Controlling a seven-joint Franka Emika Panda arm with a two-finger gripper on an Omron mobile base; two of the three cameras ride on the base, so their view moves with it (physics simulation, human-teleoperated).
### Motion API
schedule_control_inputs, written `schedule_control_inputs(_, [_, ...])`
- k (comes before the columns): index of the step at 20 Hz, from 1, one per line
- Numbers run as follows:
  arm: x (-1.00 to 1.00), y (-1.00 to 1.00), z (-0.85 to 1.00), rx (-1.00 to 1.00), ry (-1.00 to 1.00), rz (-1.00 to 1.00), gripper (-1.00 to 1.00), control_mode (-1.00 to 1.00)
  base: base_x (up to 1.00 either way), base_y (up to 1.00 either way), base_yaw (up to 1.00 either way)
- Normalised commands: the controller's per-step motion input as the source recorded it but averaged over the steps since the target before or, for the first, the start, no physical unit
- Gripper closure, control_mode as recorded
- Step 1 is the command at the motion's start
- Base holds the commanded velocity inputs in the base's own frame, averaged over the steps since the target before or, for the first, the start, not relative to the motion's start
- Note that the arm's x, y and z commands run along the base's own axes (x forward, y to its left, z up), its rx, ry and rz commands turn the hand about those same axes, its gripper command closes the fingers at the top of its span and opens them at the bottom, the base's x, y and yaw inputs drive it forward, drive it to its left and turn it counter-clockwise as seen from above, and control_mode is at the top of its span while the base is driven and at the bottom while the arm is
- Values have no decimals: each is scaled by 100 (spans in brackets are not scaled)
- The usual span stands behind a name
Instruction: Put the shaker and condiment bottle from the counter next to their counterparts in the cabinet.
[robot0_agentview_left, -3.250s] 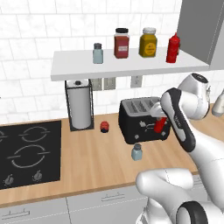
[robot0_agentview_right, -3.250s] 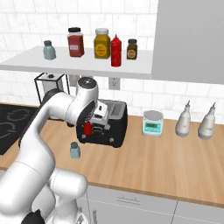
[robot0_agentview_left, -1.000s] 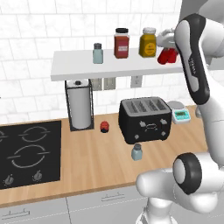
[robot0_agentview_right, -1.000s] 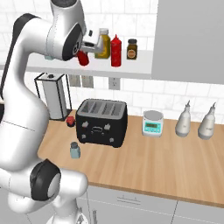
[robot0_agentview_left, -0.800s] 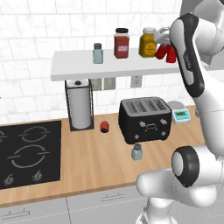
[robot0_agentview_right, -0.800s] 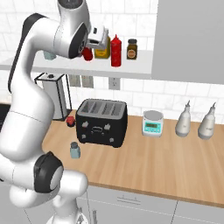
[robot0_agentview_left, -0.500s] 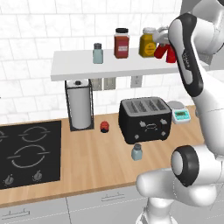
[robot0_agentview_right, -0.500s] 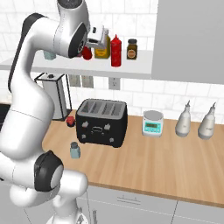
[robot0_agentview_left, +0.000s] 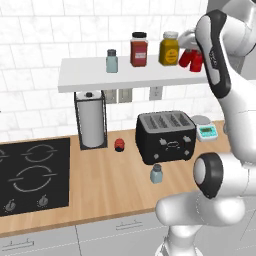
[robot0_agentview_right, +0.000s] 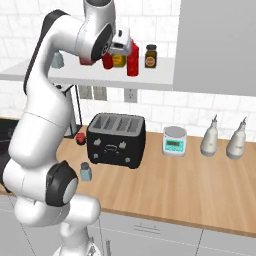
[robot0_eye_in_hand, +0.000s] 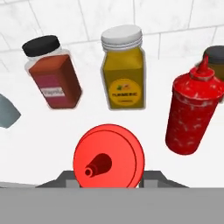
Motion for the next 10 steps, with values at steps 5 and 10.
schedule_control_inputs(5, [2, 22, -38, -18, 4, 0, 100, -100, 0, 0, 0])
schedule_control_inputs(10, [4, 28, -20, -10, 2, 0, 100, -100, 0, 0, 0])
